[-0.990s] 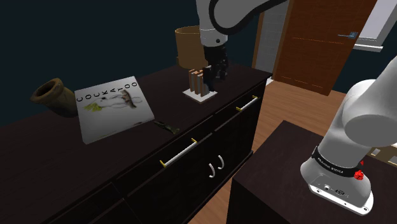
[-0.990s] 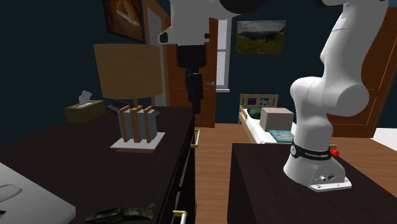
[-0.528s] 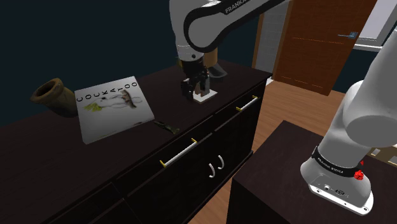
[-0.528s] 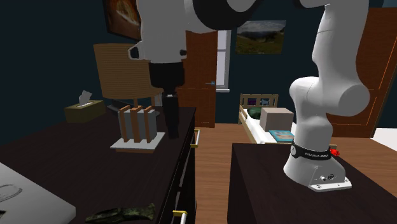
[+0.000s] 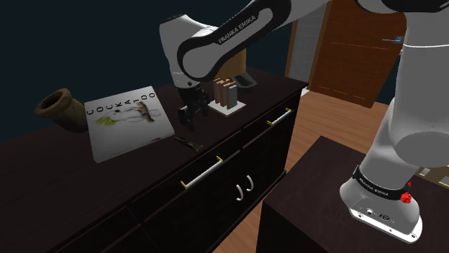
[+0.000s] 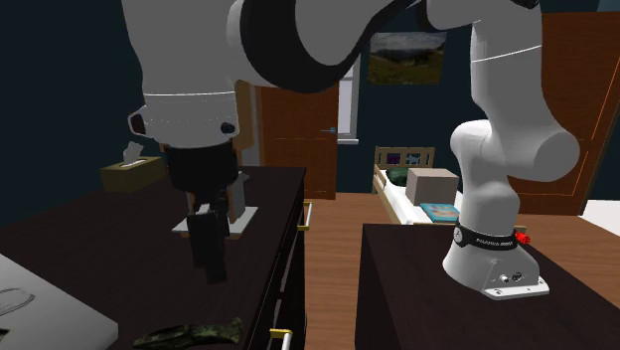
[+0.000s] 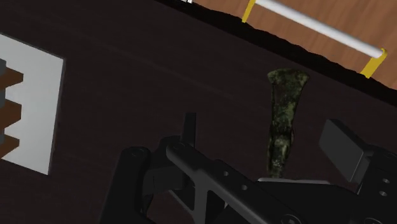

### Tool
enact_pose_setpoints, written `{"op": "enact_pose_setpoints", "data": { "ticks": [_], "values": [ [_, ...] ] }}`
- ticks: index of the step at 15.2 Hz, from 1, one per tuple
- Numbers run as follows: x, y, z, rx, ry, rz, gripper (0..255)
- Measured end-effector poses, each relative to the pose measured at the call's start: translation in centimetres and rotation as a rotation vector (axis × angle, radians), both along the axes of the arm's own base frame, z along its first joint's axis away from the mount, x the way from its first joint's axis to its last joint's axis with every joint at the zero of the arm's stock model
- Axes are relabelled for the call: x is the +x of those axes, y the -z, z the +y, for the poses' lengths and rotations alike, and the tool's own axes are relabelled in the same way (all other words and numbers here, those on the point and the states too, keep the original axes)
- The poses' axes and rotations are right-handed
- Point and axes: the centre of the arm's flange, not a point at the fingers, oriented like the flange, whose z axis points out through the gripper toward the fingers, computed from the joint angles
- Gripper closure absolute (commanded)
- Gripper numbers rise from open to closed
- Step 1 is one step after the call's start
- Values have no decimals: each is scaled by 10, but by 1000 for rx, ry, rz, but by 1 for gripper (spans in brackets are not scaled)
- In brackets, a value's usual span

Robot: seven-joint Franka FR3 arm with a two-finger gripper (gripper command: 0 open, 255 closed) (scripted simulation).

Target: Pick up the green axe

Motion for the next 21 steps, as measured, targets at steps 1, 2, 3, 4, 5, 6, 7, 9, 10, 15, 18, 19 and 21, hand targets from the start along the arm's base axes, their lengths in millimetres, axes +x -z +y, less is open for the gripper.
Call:
{"op": "enact_pose_setpoints", "data": {
  "ticks": [1, 2, 3, 4, 5, 6, 7, 9, 10, 15, 18, 19, 21],
  "values": [
    [4, 9, 8, 2, -7, 0, 0],
    [11, 13, 16, 3, -14, -1, 0],
    [18, 18, 27, 5, -21, -2, 0],
    [22, 19, 37, 7, -28, -3, 0],
    [24, 25, 46, 9, -35, -4, 0],
    [27, 33, 50, 9, -38, -4, 0],
    [30, 40, 53, 10, -39, -4, 0],
    [30, 50, 56, 10, -40, -4, 0],
    [31, 56, 56, 10, -40, -4, 0],
    [31, 73, 57, 10, -40, -5, 255],
    [31, 74, 57, 10, -40, -5, 255],
    [31, 74, 57, 10, -40, -5, 255],
    [31, 74, 57, 10, -40, -5, 255]
  ]
}}
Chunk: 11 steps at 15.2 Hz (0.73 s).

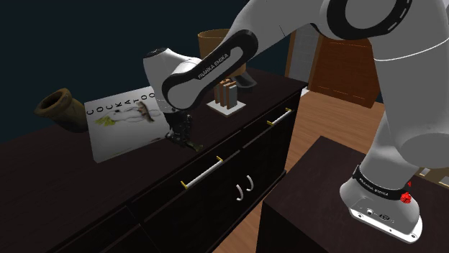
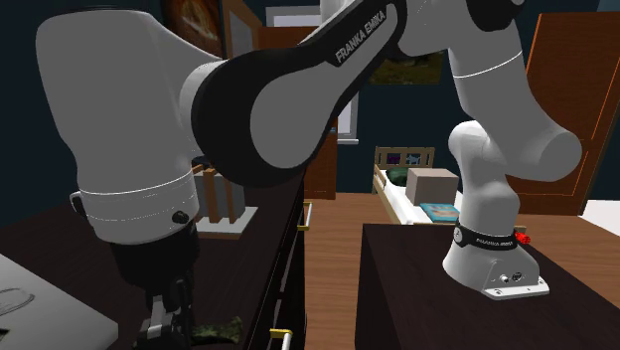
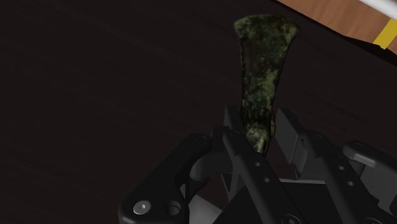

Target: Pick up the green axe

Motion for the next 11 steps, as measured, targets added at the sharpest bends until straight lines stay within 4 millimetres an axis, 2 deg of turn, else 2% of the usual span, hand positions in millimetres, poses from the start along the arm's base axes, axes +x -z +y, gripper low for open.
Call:
{"op": "enact_pose_setpoints", "data": {
  "ticks": [4, 11],
  "values": [
    [0, -2, -1, 0, 0, 0, 255],
    [0, -37, 1, 0, 0, 0, 255]
  ]
}}
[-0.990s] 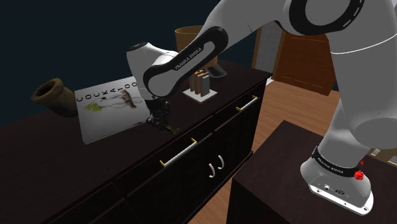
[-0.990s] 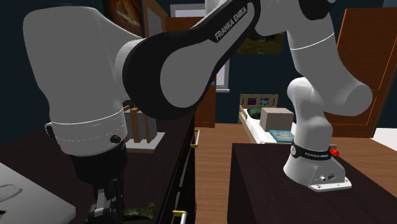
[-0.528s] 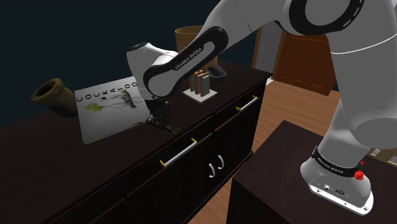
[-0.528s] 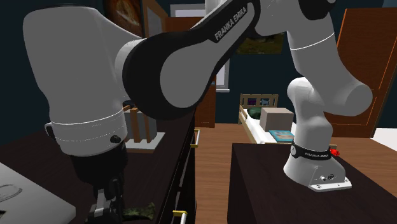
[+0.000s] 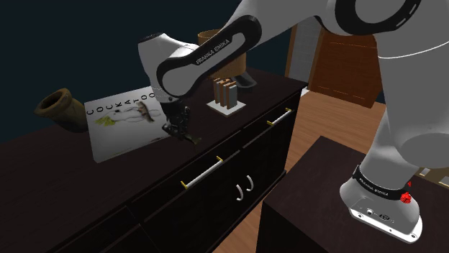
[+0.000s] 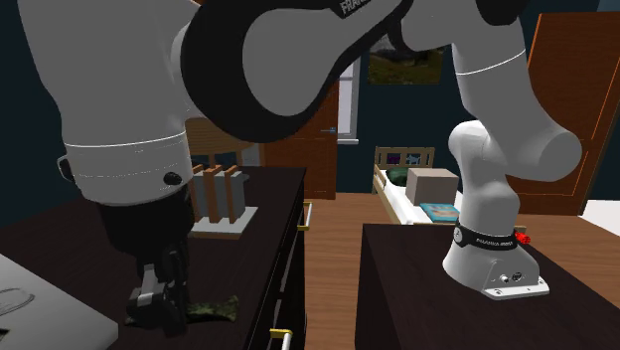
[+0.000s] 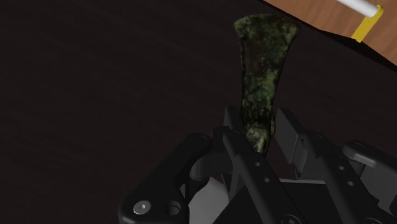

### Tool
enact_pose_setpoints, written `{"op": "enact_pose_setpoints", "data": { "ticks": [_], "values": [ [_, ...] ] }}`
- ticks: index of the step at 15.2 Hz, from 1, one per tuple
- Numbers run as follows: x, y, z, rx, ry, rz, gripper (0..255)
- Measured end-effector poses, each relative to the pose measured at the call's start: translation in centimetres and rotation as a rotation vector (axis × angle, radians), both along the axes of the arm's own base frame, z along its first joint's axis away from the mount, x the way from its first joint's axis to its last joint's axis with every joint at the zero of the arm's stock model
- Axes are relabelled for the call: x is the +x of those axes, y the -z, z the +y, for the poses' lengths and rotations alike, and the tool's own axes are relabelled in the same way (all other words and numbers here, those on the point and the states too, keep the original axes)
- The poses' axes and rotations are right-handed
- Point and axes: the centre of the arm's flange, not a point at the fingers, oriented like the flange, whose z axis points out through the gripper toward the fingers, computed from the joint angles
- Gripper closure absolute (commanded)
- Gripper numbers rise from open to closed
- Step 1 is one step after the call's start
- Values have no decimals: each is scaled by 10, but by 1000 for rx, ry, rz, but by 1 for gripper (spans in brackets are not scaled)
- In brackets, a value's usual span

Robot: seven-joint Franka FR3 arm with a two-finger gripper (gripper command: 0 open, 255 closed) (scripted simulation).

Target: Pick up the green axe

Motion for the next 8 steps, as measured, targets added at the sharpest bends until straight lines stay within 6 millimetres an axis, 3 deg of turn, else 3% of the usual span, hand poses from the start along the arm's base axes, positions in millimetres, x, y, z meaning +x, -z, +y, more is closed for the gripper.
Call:
{"op": "enact_pose_setpoints", "data": {
  "ticks": [8],
  "values": [
    [0, -39, -2, 0, 0, 0, 255]
  ]
}}
